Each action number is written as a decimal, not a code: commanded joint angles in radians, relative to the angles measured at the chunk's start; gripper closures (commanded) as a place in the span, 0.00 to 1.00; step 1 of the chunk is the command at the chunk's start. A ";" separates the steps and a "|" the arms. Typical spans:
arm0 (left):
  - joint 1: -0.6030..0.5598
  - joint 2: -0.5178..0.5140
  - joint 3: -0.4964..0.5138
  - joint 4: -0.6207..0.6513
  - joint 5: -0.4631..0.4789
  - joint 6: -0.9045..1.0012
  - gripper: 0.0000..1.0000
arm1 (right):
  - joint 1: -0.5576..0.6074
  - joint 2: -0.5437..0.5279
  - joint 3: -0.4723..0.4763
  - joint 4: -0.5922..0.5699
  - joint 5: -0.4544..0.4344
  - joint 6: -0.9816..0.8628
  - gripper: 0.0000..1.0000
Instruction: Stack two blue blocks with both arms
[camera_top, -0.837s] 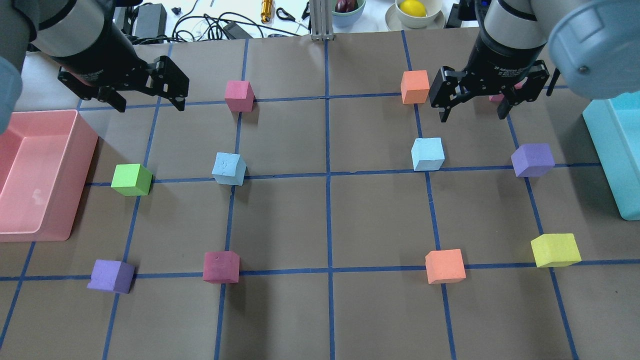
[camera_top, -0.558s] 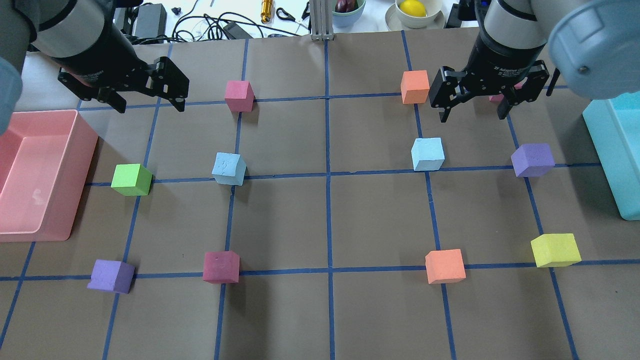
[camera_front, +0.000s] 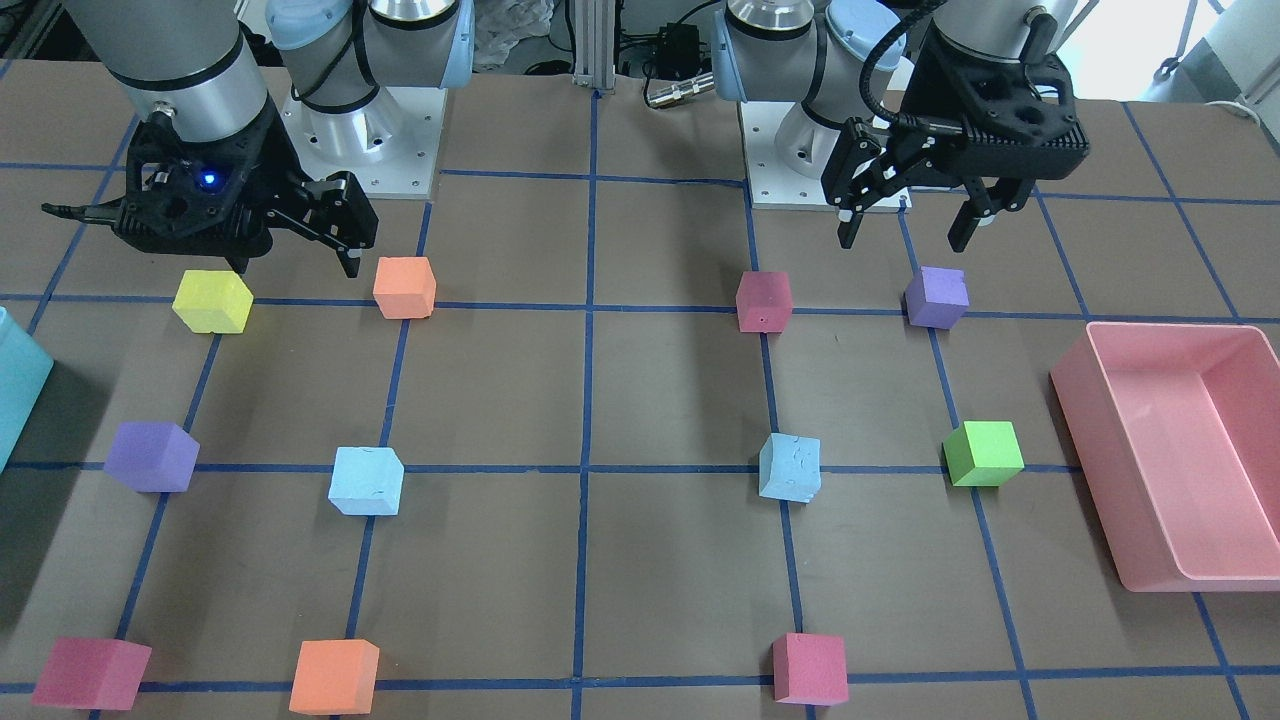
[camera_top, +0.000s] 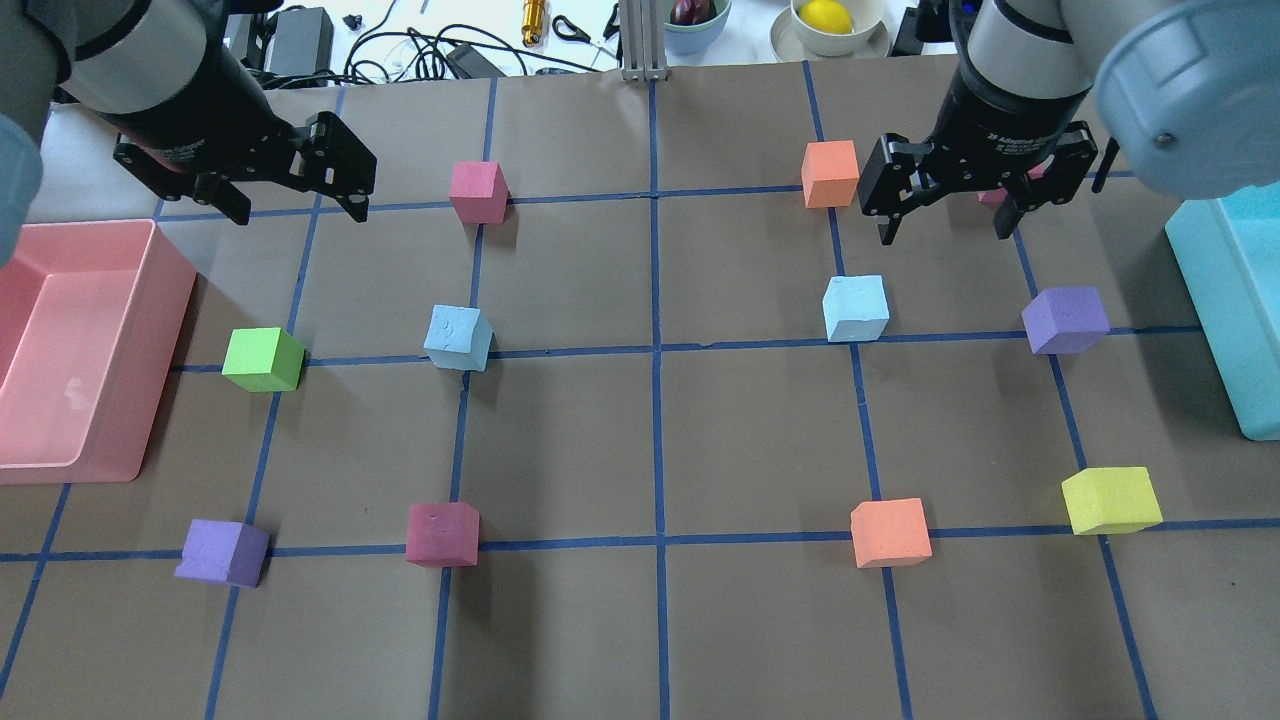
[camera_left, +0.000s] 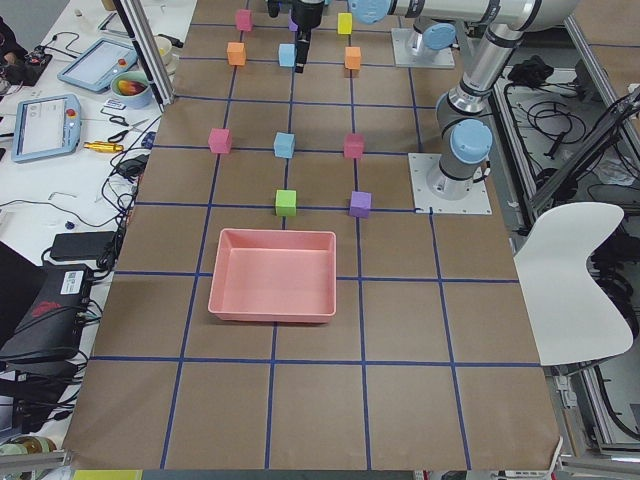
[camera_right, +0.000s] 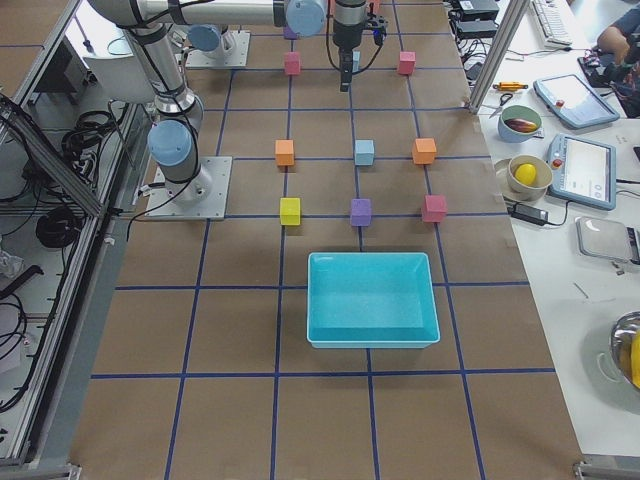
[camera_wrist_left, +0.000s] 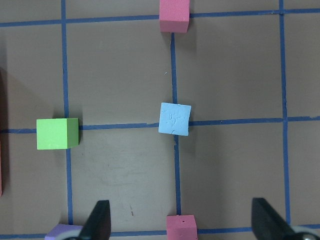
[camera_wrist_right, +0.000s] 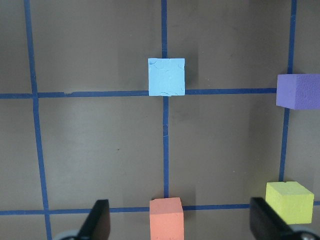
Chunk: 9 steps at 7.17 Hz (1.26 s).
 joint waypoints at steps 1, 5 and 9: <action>0.001 -0.002 0.005 0.000 0.000 -0.001 0.00 | -0.006 0.020 0.012 -0.013 0.003 -0.001 0.00; 0.009 -0.003 0.008 0.000 -0.005 0.004 0.00 | -0.006 0.259 0.017 -0.204 0.003 -0.016 0.00; 0.009 -0.003 0.006 0.000 -0.006 0.004 0.00 | -0.006 0.408 0.019 -0.321 0.013 -0.033 0.00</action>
